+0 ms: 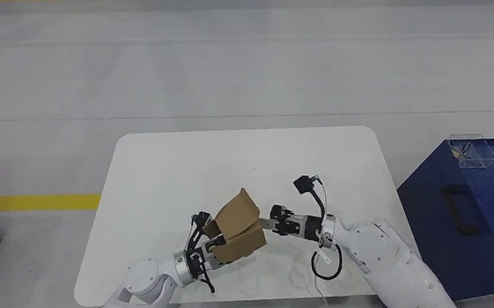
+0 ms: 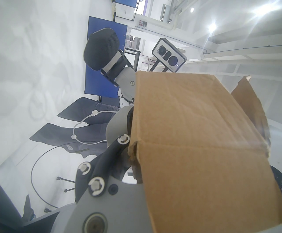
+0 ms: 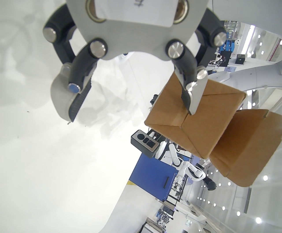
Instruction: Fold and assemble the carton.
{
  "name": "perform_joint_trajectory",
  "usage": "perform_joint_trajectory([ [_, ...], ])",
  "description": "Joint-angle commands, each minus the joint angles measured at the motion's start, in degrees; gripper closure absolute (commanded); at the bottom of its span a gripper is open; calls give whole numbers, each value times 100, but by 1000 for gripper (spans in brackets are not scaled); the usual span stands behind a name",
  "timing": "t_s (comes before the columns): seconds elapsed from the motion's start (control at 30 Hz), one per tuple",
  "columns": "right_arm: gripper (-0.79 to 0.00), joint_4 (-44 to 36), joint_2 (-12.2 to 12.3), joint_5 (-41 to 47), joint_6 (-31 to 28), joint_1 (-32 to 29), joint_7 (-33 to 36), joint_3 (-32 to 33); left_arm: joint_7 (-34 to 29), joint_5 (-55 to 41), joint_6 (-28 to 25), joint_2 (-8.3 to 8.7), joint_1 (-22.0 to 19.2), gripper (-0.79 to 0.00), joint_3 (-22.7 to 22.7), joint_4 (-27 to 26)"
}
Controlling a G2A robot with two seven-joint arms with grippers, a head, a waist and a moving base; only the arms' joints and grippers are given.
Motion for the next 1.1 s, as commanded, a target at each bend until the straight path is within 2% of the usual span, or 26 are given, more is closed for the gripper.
perform_joint_trajectory([
  [0.0,-785,7,15,35,-95,-15,-101,115,0,0,0,0,0,0,0,0],
  [0.17,-785,-111,131,264,-578,-345,-504,861,0,0,0,0,0,0,0,0],
  [0.33,-785,-387,257,113,-1011,-990,-1345,1856,0,0,0,0,0,0,0,0],
  [0.5,-785,-629,302,278,-1307,-1551,-1985,2510,0,0,0,0,0,0,0,0],
  [0.57,-785,-717,306,519,-1481,-1669,-1956,2574,0,0,0,0,0,0,0,0],
  [1.07,-785,-717,306,519,-1481,-1669,-1956,2574,0,0,0,0,0,0,0,0],
])
